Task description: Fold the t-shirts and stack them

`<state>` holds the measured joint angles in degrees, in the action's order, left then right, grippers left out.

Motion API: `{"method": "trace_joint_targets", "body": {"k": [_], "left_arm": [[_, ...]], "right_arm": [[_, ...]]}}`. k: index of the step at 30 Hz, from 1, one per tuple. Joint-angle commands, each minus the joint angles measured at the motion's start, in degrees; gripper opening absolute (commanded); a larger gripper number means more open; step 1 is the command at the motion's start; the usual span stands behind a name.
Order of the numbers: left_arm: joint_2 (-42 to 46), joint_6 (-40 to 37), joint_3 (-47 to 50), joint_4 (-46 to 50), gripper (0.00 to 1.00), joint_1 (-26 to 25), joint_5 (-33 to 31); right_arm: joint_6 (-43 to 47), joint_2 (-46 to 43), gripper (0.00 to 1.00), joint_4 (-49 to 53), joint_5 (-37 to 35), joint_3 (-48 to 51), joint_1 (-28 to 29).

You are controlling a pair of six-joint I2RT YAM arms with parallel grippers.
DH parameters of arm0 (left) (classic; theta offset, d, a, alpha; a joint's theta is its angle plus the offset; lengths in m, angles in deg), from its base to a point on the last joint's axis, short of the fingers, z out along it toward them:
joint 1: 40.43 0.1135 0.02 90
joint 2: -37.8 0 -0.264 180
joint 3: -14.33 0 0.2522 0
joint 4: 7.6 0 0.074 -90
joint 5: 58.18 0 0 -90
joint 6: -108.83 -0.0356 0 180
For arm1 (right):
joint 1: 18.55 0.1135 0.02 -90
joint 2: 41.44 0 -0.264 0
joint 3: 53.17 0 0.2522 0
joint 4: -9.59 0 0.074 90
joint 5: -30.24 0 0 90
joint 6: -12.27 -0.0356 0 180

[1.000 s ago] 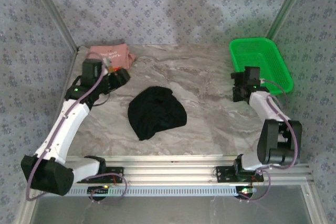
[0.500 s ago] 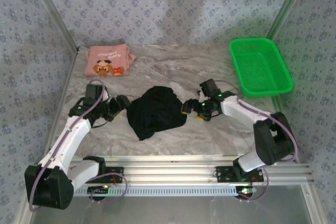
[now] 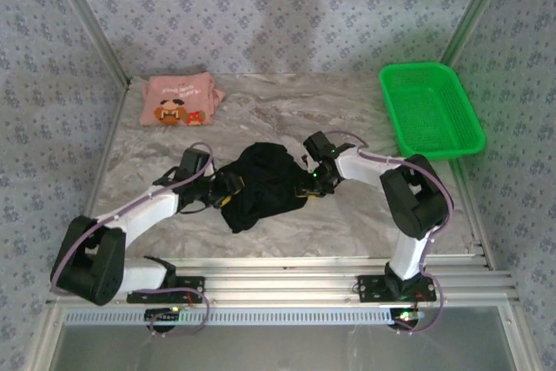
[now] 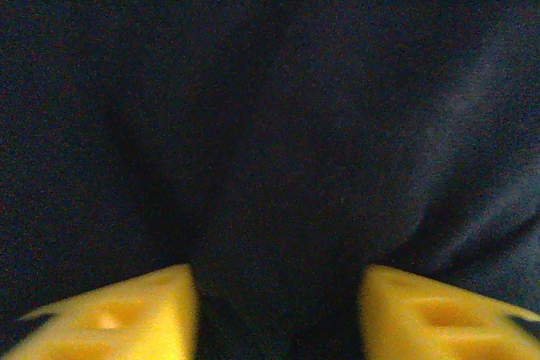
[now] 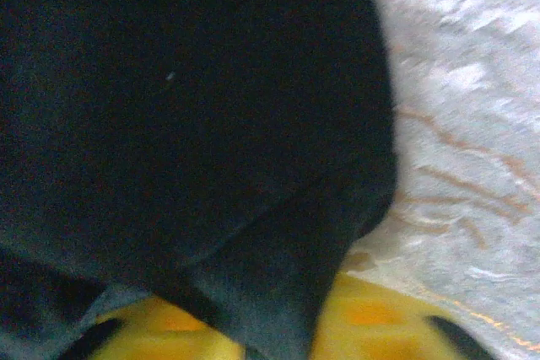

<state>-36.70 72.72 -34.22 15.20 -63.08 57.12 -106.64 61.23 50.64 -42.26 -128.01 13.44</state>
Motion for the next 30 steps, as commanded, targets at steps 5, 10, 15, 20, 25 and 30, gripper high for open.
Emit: {"method": "trace_joint_targets", "body": {"k": [5,10,15,20,25,30], "left_arm": [[2.9,-9.7,-15.0,12.6,0.10,0.0,-2.6],[9.6,-14.4,-27.6,26.2,0.07,1.7,-11.9],[13.8,-17.1,-36.5,32.8,0.07,2.6,-18.2],[15.5,-19.8,-42.5,35.9,0.06,2.6,-19.6],[18.7,-21.2,-46.7,35.0,0.07,1.8,-21.3],[19.0,-22.3,-49.6,32.1,0.07,-0.3,-20.0]], "right_arm": [[0.7,-8.1,0.00,3.6,-5.1,-6.8,-2.5],[0.9,-17.0,0.00,10.5,-3.7,-13.3,-6.1],[2.0,-22.7,0.00,16.7,-1.4,-19.2,-11.4],[4.5,-25.4,0.00,23.5,-0.3,-26.6,-16.6],[6.2,-28.1,0.00,26.8,2.5,-32.8,-19.5],[6.9,-30.1,0.00,27.3,2.3,-36.8,-21.9]]}}
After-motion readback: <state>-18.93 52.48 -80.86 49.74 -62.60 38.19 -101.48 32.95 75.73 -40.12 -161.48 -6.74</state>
